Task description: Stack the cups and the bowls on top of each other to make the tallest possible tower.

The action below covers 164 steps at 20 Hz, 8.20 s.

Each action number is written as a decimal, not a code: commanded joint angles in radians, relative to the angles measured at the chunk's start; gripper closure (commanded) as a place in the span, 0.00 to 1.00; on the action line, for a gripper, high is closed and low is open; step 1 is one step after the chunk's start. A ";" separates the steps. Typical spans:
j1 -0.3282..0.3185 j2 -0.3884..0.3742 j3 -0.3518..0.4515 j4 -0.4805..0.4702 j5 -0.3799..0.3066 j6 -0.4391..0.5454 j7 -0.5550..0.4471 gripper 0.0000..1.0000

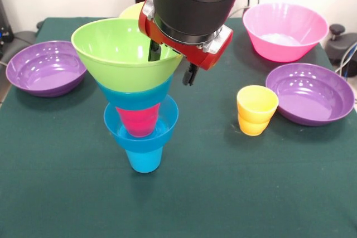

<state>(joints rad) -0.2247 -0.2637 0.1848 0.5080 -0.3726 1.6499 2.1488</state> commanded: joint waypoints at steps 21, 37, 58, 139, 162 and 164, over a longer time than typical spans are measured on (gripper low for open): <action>-0.011 0.005 0.086 -0.068 -0.030 0.209 -0.343 0.00; -0.020 0.016 0.150 -0.144 0.033 0.282 -0.269 0.00; -0.004 0.046 0.294 -0.233 0.097 0.387 -0.009 0.00; 0.217 -0.199 -0.193 1.009 0.416 -1.046 0.214 0.00; 0.316 -0.270 -0.207 1.174 0.530 -1.170 0.285 0.00; 0.332 -0.273 -0.211 1.189 0.542 -1.183 0.290 0.00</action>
<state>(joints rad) 0.0624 -0.5307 -0.0630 1.5866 0.1279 0.5541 2.1936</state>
